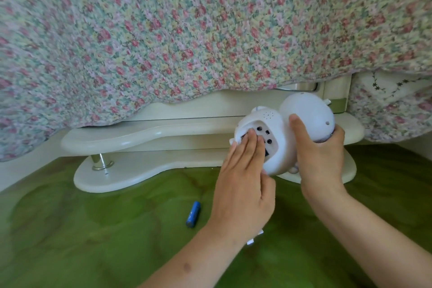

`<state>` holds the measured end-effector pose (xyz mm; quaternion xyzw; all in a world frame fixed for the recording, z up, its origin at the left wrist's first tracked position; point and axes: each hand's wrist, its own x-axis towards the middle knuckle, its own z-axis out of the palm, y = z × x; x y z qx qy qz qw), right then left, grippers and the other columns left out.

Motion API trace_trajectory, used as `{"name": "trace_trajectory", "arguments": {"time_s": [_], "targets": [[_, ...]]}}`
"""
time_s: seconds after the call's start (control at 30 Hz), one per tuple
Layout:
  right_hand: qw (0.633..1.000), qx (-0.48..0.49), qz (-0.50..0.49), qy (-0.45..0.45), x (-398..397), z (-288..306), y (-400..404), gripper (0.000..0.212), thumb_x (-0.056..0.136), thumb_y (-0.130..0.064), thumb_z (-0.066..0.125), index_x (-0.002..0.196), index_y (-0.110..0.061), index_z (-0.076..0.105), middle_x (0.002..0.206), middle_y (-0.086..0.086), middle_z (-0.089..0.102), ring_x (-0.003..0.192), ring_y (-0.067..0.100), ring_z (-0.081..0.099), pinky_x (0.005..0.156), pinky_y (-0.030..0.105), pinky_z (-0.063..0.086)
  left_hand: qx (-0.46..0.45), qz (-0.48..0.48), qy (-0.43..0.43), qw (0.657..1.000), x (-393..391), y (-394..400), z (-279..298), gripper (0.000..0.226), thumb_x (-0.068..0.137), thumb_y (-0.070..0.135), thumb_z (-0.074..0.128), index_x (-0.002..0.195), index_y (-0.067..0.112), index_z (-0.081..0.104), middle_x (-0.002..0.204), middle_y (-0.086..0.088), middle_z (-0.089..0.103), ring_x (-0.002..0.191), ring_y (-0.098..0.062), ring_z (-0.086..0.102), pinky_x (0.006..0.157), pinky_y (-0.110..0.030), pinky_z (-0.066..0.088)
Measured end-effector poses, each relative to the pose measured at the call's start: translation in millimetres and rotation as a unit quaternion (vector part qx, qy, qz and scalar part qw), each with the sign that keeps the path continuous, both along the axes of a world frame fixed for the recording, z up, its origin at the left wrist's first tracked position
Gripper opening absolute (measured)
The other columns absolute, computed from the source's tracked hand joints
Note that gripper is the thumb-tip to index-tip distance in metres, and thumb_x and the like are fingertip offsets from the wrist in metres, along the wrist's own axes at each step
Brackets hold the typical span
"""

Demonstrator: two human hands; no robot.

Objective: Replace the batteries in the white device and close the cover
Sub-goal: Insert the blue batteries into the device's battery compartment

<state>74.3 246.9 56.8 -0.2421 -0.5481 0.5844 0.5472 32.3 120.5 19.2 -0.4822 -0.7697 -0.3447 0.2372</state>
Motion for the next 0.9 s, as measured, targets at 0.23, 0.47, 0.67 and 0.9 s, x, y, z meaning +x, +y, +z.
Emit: {"name": "trace_trajectory", "arguments": {"time_s": [0.23, 0.47, 0.67, 0.9], "targets": [[0.997, 0.079, -0.011, -0.015, 1.1, 0.0, 1.0, 0.074, 0.068, -0.058, 0.072, 0.127, -0.023, 0.044, 0.115, -0.008, 0.058, 0.085, -0.009, 0.056, 0.07, 0.012, 0.048, -0.049, -0.088, -0.136, 0.986, -62.3, -86.1, 16.9, 0.032, 0.091, 0.022, 0.066, 0.119, 0.038, 0.067, 0.134, 0.025, 0.058, 0.124, 0.009, 0.051, 0.105, -0.022, 0.044], [0.992, 0.124, 0.016, -0.011, -1.8, -8.1, -7.1, 0.072, 0.067, -0.062, 0.07, 0.125, -0.026, 0.046, 0.109, -0.018, 0.058, 0.087, -0.016, 0.058, 0.074, 0.012, 0.049, -0.302, -0.087, -0.253, 0.915, -85.2, -128.0, 10.1, 0.047, 0.078, 0.035, 0.079, 0.12, 0.048, 0.062, 0.135, 0.034, 0.049, 0.106, 0.011, 0.053, 0.077, -0.015, 0.045], [0.991, 0.128, 0.015, -0.017, -4.7, -12.1, -6.2, 0.074, 0.066, -0.062, 0.07, 0.126, -0.027, 0.046, 0.109, -0.02, 0.057, 0.087, -0.017, 0.057, 0.076, 0.013, 0.047, -0.204, -0.084, -0.29, 0.931, -84.3, -120.8, 0.6, 0.03, 0.073, 0.017, 0.085, 0.101, 0.023, 0.077, 0.112, 0.004, 0.066, 0.088, -0.018, 0.068, 0.086, -0.027, 0.058], [0.991, 0.127, 0.01, -0.028, -7.4, -16.5, -9.2, 0.079, 0.064, -0.065, 0.069, 0.128, -0.022, 0.048, 0.113, -0.01, 0.06, 0.093, -0.006, 0.058, 0.08, 0.024, 0.05, 0.158, -0.103, -0.289, 0.939, -58.7, -93.6, 12.1, 0.02, 0.078, 0.007, 0.076, 0.093, 0.02, 0.079, 0.091, 0.001, 0.072, 0.074, -0.015, 0.074, 0.081, -0.029, 0.058]]}}
